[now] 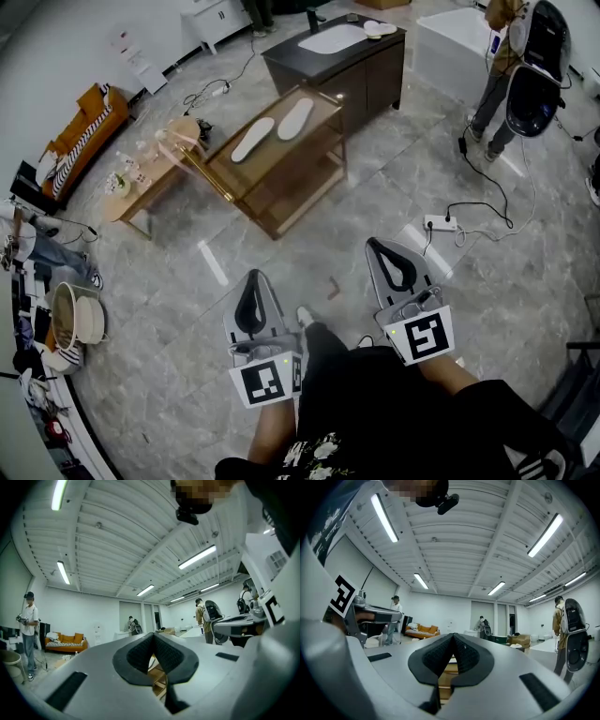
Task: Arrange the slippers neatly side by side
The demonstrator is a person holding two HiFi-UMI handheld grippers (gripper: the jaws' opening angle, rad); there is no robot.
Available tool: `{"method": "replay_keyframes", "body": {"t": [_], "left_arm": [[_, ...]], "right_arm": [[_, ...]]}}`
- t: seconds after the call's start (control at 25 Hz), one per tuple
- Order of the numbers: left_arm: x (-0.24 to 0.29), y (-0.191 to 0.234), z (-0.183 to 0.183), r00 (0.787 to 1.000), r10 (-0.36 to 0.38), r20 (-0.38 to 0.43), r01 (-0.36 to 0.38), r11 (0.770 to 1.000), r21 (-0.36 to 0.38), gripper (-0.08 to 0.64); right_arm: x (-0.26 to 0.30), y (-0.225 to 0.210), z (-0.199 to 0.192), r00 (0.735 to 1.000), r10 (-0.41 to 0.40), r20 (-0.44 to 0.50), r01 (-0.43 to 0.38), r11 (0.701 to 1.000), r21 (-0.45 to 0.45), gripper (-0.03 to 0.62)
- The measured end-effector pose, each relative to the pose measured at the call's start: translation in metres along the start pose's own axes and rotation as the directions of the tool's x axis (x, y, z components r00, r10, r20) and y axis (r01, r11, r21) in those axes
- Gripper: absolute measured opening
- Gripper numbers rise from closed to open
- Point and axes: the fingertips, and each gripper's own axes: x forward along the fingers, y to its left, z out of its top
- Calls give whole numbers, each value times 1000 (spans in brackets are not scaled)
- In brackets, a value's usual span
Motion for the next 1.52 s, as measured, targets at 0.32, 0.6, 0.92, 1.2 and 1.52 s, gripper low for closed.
{"method": "replay_keyframes", "body": {"t": [0.32,0.6,0.92,1.2,1.52], "left_arm": [[11,-3,-6,999,-29,-21,30,1000,2,2],[33,-5,-12,997,-71,-24,71,997,8,2],[59,-3,-7,996,-91,-26,91,996,-8,2],[84,8,-13,995,-96,-19,95,995,-15,2],[117,19,0,994,-105,15,105,994,-39,2]], "right_arm": [[1,0,-11,1000,4,-21,-4,999,39,-3],[17,-6,-24,999,0,-45,1,1000,23,-3],[40,-14,-22,998,24,-57,-21,999,48,-3],[67,-18,-28,998,32,-47,-30,998,50,-3],[99,-37,-9,1000,13,-13,-13,1000,-3,-3]]}}
